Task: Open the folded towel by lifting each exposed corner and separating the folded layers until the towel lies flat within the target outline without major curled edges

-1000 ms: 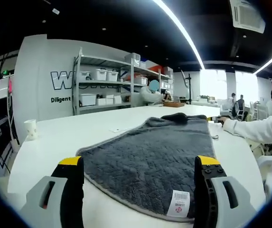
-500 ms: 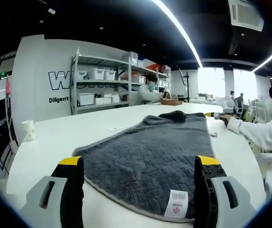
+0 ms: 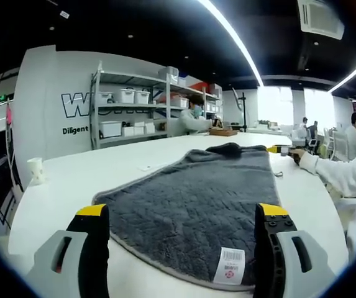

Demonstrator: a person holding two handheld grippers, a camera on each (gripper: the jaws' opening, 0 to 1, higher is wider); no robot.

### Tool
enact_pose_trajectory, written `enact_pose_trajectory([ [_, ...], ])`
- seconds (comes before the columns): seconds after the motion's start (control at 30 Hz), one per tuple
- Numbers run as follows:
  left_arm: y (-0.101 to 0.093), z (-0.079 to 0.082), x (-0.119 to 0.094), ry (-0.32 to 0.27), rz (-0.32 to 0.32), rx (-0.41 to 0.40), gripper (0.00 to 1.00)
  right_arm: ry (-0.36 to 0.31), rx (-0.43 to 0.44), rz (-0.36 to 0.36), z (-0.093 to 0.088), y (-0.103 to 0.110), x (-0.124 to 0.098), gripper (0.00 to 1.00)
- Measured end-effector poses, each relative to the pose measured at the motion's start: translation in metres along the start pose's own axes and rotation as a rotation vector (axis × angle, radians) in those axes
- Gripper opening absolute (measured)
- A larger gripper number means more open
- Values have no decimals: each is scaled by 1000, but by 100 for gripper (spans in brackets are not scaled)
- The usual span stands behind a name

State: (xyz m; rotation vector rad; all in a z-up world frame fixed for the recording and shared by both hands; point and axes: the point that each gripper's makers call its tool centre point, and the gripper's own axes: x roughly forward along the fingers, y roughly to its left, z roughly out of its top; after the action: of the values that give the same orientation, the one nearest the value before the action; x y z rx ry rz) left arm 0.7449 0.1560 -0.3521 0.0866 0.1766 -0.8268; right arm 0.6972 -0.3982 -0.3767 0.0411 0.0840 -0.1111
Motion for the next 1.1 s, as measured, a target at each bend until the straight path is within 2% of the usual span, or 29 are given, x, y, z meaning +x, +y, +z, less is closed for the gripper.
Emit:
enact_pose_trajectory([
  [0.23, -1, -1, 1, 5, 0, 8, 96, 13, -56, 90, -2, 27, 1, 99],
  [0.5, -2, -3, 1, 12, 0, 10, 96, 48, -106, 213, -10, 62, -1, 99],
  [0.6, -3, -5, 2, 19, 1, 17, 96, 69, -183, 246, -15, 74, 0, 99],
  [0.7, -3, -6, 2, 25, 4, 25, 96, 91, -274, 237, -20, 78, 5, 99],
  [0.83, -3, -6, 3, 29, 6, 31, 96, 78, -331, 225, -17, 84, 9, 99],
  [0.97, -6, -5, 3, 27, 2, 39, 96, 67, -358, 205, -13, 84, 16, 99],
  [1.1, -6, -5, 3, 29, 1, 46, 97, 22, -336, 156, 0, 79, 35, 99],
])
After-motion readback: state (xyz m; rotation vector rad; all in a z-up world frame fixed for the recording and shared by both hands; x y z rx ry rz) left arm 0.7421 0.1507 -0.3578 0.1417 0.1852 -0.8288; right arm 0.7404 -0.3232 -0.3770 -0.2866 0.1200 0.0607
